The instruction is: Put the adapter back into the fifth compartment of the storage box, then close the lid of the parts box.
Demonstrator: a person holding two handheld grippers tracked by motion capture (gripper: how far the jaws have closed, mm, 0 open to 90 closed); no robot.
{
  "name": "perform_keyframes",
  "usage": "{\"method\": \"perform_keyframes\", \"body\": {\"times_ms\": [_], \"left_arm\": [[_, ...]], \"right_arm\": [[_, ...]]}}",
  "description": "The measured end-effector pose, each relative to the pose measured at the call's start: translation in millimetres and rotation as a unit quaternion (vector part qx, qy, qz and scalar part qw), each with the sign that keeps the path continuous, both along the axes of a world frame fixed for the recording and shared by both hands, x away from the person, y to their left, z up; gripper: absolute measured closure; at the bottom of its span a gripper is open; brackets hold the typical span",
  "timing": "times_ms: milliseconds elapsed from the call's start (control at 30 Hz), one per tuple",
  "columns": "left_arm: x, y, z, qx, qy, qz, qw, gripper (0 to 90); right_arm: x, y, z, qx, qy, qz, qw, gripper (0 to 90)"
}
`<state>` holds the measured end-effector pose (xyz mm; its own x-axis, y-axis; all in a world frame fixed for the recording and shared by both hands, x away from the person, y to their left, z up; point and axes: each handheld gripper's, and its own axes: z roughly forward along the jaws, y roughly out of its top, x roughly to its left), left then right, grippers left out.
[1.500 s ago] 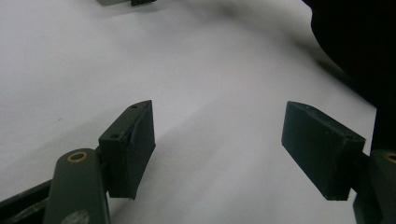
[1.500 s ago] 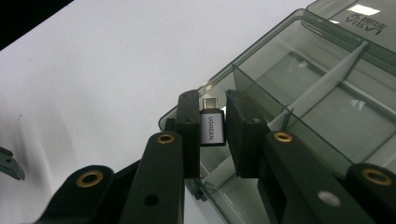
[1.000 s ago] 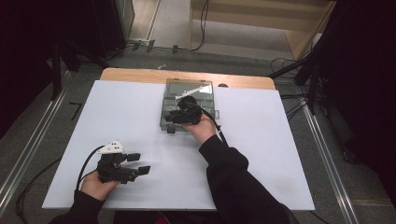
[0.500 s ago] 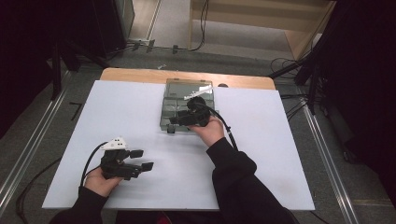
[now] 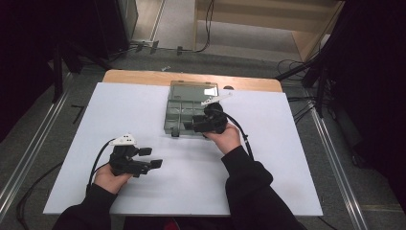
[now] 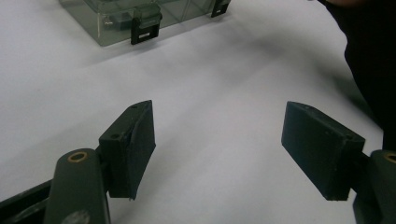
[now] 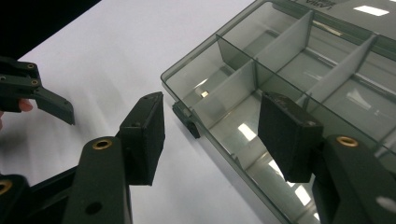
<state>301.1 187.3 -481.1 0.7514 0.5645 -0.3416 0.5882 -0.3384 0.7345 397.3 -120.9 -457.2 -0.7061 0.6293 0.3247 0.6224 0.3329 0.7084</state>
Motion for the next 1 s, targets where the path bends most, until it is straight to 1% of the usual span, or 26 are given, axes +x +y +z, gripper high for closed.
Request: {"method": "perform_keyframes", "body": {"times_ms": [133,167,200,267,367,533,700,800,900,1000], "left_arm": [[3.5,-4.0,0.3,0.004,-0.004,-0.001,1.0000,26.4],[3.9,-5.0,0.5,0.008,-0.006,0.000,1.0000,26.3],[4.5,-6.0,0.2,0.007,-0.009,-0.002,0.9999,26.3],[5.3,-7.8,0.2,0.008,-0.008,-0.004,0.9999,26.3],[7.2,-9.0,0.4,0.009,-0.009,-0.005,0.9999,26.3],[10.5,-9.2,-0.1,0.000,-0.007,0.003,1.0000,26.4],[11.7,-9.0,-0.5,0.004,-0.010,0.011,0.9999,26.3],[13.1,-9.2,-0.9,-0.002,-0.012,0.017,0.9998,26.4],[15.3,-8.8,-1.8,-0.003,-0.010,0.020,0.9997,26.4],[16.7,-9.3,-3.2,-0.002,-0.008,0.024,0.9997,26.4]], "right_arm": [[-1.7,-5.7,-1.7,-0.002,-0.004,-0.004,1.0000,39.7],[-2.6,-6.9,-1.8,-0.002,-0.001,-0.006,1.0000,39.6],[-2.8,-8.3,-2.3,-0.001,-0.004,-0.006,1.0000,39.5],[-4.1,-10.6,-2.3,-0.001,-0.001,-0.011,0.9999,39.5],[-5.6,-14.0,-2.4,-0.002,-0.005,-0.012,0.9999,39.5],[-7.6,-18.6,-3.0,-0.001,-0.004,-0.015,0.9999,39.5],[-8.0,-20.5,-3.3,0.000,-0.004,-0.019,0.9998,38.9],[-9.4,-21.9,-3.1,-0.002,-0.004,-0.018,0.9998,38.7],[-11.0,-24.9,-2.2,-0.004,-0.004,-0.021,0.9998,38.7],[-12.4,-29.5,-1.0,-0.002,-0.006,-0.023,0.9997,38.6]]}}
